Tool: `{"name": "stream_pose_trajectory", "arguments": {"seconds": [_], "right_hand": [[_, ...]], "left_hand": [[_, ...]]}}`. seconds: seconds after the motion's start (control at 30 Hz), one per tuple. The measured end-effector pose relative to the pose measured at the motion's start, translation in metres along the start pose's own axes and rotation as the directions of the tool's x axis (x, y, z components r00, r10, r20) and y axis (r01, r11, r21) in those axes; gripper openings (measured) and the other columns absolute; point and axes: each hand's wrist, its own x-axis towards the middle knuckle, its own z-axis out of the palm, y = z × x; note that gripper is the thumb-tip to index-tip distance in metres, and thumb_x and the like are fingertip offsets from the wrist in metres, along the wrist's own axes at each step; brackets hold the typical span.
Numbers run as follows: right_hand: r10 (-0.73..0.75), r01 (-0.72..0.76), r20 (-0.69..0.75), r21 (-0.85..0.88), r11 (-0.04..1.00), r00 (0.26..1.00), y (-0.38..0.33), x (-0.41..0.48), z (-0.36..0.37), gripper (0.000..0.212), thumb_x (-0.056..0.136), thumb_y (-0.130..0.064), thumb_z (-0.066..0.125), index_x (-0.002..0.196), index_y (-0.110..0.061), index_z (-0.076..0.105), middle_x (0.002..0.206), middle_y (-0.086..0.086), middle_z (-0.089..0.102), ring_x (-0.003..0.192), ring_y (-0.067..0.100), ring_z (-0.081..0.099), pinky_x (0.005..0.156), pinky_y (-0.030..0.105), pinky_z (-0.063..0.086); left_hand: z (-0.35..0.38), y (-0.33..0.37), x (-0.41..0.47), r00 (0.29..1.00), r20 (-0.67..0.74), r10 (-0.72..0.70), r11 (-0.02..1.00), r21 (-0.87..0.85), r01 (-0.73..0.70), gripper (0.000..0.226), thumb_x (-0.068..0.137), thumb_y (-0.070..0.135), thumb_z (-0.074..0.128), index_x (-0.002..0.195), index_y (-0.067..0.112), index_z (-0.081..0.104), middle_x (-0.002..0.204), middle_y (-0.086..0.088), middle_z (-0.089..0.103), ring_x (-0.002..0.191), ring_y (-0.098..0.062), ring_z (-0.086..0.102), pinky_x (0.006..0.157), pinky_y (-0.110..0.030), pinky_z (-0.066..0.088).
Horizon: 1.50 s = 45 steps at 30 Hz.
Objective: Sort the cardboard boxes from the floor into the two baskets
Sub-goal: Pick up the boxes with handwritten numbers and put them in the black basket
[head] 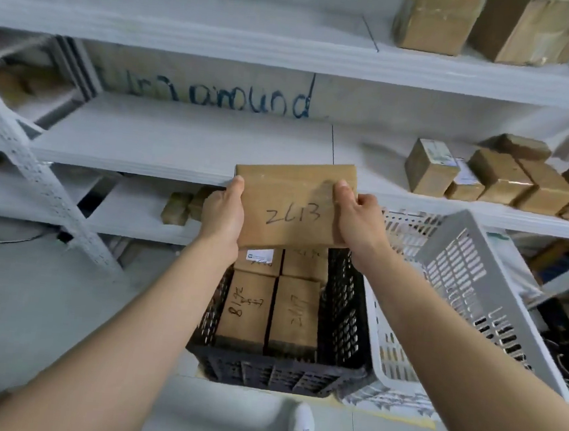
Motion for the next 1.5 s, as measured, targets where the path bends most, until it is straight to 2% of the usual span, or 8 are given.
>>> {"name": "stream_pose_trajectory", "arguments": {"seconds": [0.17,0.37,0.43,0.57,0.83,1.07,1.33,1.5], "right_hand": [[0.043,-0.038,0.097,-0.054,0.998,0.994,0.002,0.062,0.012,0.064,0.092,-0.056,0.045,0.133,-0.007,0.042,0.116,0.005,0.054,0.103,0.021,0.052,0.085,0.036,0.043],[0.083,-0.055,0.205,-0.140,0.989,0.975,0.016,0.130,0.017,0.060,0.093,-0.054,0.045,0.130,-0.007,0.047,0.110,0.004,0.054,0.099,0.020,0.052,0.080,0.032,0.040],[0.103,-0.054,0.255,-0.194,0.980,0.961,0.023,0.147,0.023,0.059,0.094,-0.054,0.044,0.128,-0.007,0.051,0.113,0.005,0.056,0.099,0.020,0.052,0.080,0.032,0.039],[0.179,-0.090,0.336,-0.265,0.960,0.925,0.039,0.173,0.042,0.054,0.096,-0.052,0.043,0.126,-0.009,0.055,0.110,0.002,0.051,0.098,0.018,0.045,0.083,0.030,0.035],[0.290,-0.111,0.415,-0.404,0.908,0.863,0.075,0.211,0.084,0.051,0.096,-0.053,0.042,0.131,-0.018,0.054,0.110,0.001,0.051,0.098,0.019,0.047,0.081,0.030,0.036],[0.345,-0.077,0.404,-0.549,0.833,0.847,0.119,0.235,0.126,0.072,0.073,-0.074,0.038,0.134,-0.039,0.049,0.134,0.004,0.049,0.121,0.033,0.044,0.103,0.049,0.039],[0.335,-0.047,0.413,-0.569,0.821,0.847,0.133,0.251,0.161,0.056,0.092,-0.037,0.053,0.144,-0.024,0.037,0.144,0.009,0.031,0.127,0.030,0.039,0.102,0.037,0.041],[0.352,-0.073,0.390,-0.576,0.814,0.851,0.148,0.259,0.174,0.064,0.096,-0.021,0.053,0.151,-0.021,0.021,0.156,0.009,0.013,0.134,0.029,0.035,0.094,0.028,0.037]], "left_hand": [[0.025,-0.001,0.049,0.995,-0.081,-0.063,0.998,-0.029,0.061,0.034,0.094,0.051,0.047,0.100,0.018,0.054,0.108,-0.008,0.065,0.091,-0.024,0.064,0.076,-0.040,0.055],[0.062,-0.017,0.089,0.964,-0.198,-0.177,0.982,-0.096,0.161,0.031,0.097,0.045,0.046,0.081,0.020,0.049,0.085,-0.001,0.059,0.076,-0.017,0.058,0.077,-0.037,0.054],[0.066,-0.028,0.097,0.949,-0.226,-0.218,0.975,-0.101,0.200,0.029,0.097,0.044,0.047,0.091,0.016,0.051,0.087,-0.001,0.058,0.075,-0.016,0.056,0.067,-0.031,0.050],[0.063,-0.057,0.117,0.907,-0.240,-0.347,0.936,-0.147,0.319,0.031,0.094,0.047,0.049,0.110,0.021,0.049,0.115,-0.008,0.061,0.104,-0.027,0.058,0.090,-0.046,0.051],[0.057,-0.095,0.150,0.841,-0.263,-0.473,0.875,-0.254,0.413,0.030,0.097,0.034,0.050,0.119,0.013,0.051,0.096,-0.008,0.060,0.089,-0.024,0.060,0.088,-0.046,0.052],[0.054,-0.128,0.177,0.783,-0.216,-0.583,0.794,-0.353,0.494,0.026,0.100,0.028,0.046,0.121,0.013,0.048,0.103,-0.012,0.059,0.086,-0.025,0.058,0.093,-0.055,0.049],[0.049,-0.157,0.202,0.734,-0.194,-0.651,0.739,-0.382,0.555,0.034,0.099,0.029,0.047,0.124,0.006,0.050,0.117,-0.019,0.056,0.111,-0.035,0.056,0.092,-0.056,0.050],[0.053,-0.164,0.214,0.726,-0.151,-0.671,0.708,-0.422,0.567,0.034,0.099,0.019,0.048,0.130,0.006,0.051,0.089,-0.014,0.051,0.095,-0.029,0.054,0.088,-0.053,0.052]]}}
